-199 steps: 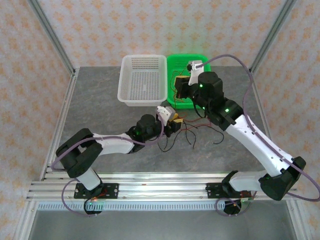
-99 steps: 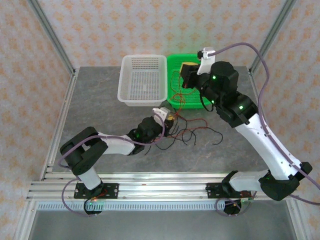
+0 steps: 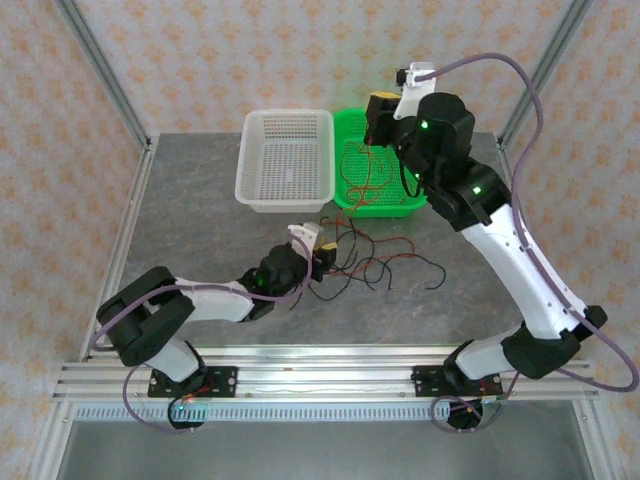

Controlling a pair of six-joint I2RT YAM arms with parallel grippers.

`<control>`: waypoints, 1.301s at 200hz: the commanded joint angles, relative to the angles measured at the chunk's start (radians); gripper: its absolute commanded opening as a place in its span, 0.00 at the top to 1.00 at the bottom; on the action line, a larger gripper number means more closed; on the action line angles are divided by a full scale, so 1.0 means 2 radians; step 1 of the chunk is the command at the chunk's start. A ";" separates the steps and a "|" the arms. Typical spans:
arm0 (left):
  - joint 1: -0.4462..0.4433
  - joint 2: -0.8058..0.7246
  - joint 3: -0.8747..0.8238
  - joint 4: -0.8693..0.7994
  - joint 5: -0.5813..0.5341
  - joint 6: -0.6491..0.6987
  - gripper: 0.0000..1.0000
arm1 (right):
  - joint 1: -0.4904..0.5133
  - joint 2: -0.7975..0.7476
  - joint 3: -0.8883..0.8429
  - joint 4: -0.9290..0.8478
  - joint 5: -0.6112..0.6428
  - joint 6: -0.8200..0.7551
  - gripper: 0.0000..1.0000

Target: Untangle the cables

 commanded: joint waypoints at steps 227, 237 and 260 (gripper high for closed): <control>0.029 -0.074 0.174 -0.173 0.152 0.150 1.00 | -0.002 -0.006 0.027 -0.043 0.003 -0.031 1.00; 0.028 -0.093 0.162 -0.168 0.145 0.146 1.00 | -0.002 -0.005 0.023 -0.046 0.020 -0.020 1.00; 0.023 -0.142 0.124 -0.145 0.130 0.127 1.00 | -0.002 0.000 0.018 -0.059 0.066 0.015 1.00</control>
